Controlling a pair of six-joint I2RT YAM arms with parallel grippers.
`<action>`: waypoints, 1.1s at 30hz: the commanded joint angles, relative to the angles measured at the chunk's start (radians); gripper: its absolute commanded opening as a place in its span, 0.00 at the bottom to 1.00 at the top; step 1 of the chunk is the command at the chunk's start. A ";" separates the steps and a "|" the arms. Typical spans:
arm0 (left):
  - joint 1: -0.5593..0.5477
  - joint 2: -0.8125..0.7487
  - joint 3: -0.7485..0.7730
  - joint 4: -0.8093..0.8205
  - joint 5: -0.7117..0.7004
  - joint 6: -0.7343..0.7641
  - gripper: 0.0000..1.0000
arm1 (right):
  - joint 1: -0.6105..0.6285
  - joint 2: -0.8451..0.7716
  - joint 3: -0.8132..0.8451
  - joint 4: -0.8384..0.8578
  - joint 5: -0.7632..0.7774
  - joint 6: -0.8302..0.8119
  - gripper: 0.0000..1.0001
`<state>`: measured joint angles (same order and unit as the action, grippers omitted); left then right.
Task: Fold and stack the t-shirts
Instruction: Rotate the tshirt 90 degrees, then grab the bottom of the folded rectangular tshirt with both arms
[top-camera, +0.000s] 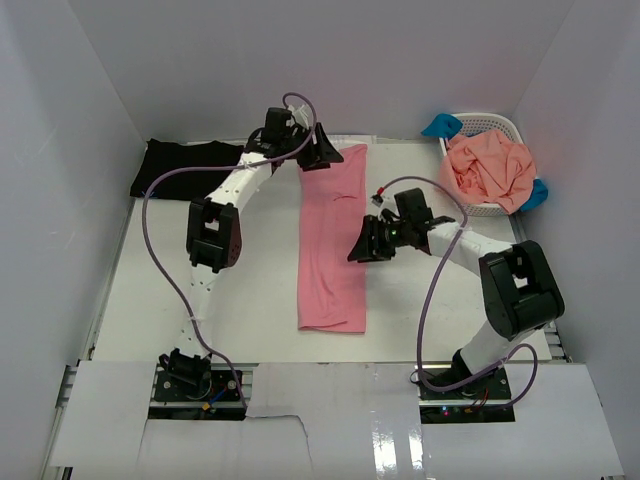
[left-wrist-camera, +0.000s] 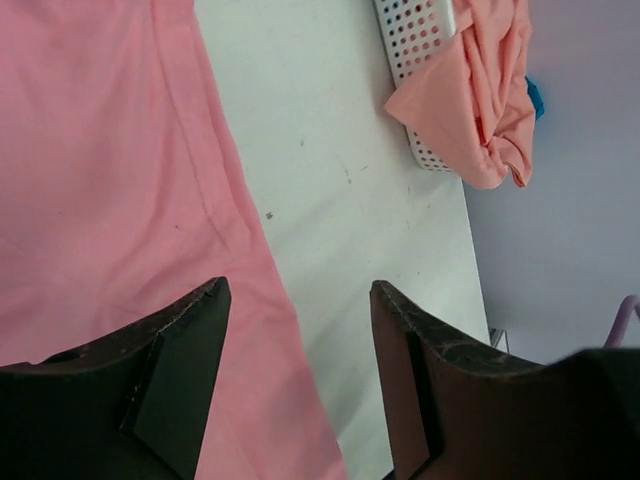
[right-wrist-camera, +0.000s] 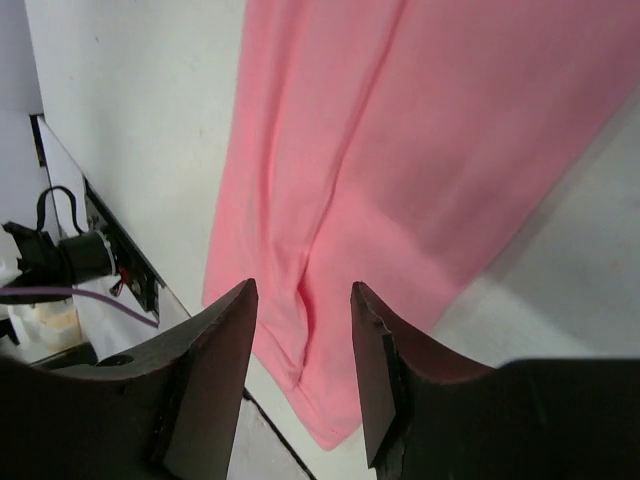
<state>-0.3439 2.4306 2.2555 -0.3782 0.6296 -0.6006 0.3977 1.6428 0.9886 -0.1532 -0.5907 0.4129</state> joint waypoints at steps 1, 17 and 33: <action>0.005 0.085 0.019 0.042 0.099 -0.040 0.68 | 0.018 -0.043 -0.134 0.145 -0.086 0.062 0.49; 0.005 0.182 -0.024 0.093 0.116 -0.036 0.68 | 0.159 -0.040 -0.335 0.383 -0.096 0.179 0.49; 0.008 0.205 -0.004 0.093 0.111 -0.041 0.68 | 0.269 -0.038 -0.421 0.466 -0.078 0.266 0.33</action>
<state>-0.3401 2.6434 2.2295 -0.2840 0.7345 -0.6544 0.6441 1.6291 0.5835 0.2646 -0.6617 0.6434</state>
